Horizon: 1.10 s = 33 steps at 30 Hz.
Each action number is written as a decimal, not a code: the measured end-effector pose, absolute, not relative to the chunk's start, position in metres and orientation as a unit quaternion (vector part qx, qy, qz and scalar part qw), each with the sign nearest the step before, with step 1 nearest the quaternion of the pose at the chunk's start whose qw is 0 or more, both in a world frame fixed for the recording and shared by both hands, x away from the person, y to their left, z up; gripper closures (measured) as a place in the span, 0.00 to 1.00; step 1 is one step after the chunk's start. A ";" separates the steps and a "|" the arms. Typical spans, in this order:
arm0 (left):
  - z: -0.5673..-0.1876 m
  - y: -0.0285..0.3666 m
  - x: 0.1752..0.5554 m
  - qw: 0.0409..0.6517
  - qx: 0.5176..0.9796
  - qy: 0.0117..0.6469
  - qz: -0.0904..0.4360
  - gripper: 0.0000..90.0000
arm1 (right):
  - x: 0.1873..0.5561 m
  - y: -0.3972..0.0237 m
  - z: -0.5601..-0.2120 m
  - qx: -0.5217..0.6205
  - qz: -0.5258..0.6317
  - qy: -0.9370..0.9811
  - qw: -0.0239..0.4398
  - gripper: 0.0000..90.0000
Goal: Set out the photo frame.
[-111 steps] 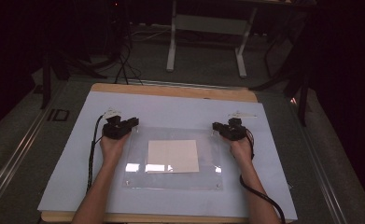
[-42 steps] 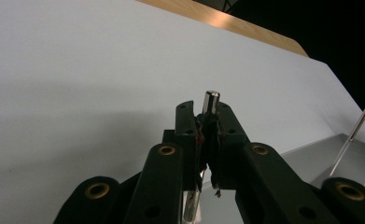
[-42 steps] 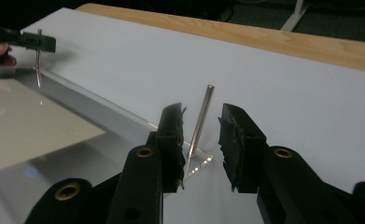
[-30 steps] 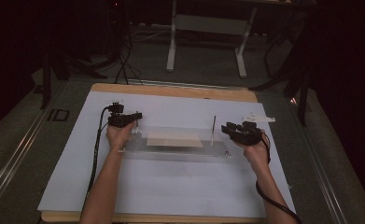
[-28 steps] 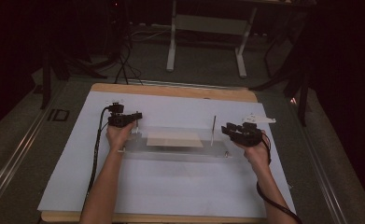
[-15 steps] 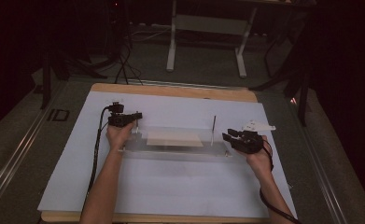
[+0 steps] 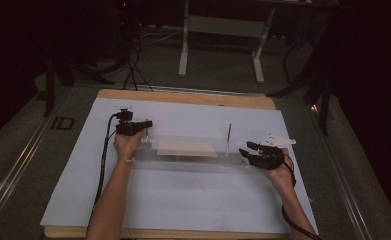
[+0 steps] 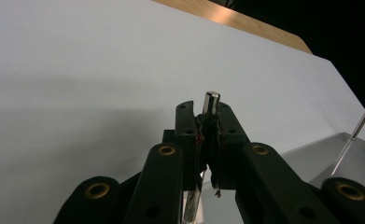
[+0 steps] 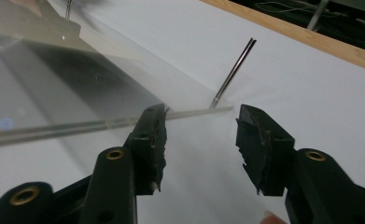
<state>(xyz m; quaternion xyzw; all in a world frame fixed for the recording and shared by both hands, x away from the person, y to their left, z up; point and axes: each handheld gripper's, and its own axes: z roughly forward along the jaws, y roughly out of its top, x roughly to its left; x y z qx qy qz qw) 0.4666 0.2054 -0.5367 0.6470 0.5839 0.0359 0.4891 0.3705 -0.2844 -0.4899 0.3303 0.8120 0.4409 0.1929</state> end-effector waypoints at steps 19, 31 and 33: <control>-0.536 0.206 0.468 0.487 0.648 0.585 0.033 0.92 | 0.360 -0.264 -0.492 0.222 0.467 0.833 0.199 0.52; -0.536 0.206 0.468 0.487 0.644 0.589 0.028 0.92 | 0.361 -0.255 -0.490 0.207 0.501 0.822 0.174 0.58; -0.537 0.206 0.468 0.492 0.641 0.589 0.025 0.91 | 0.362 -0.255 -0.490 0.210 0.503 0.820 0.172 0.58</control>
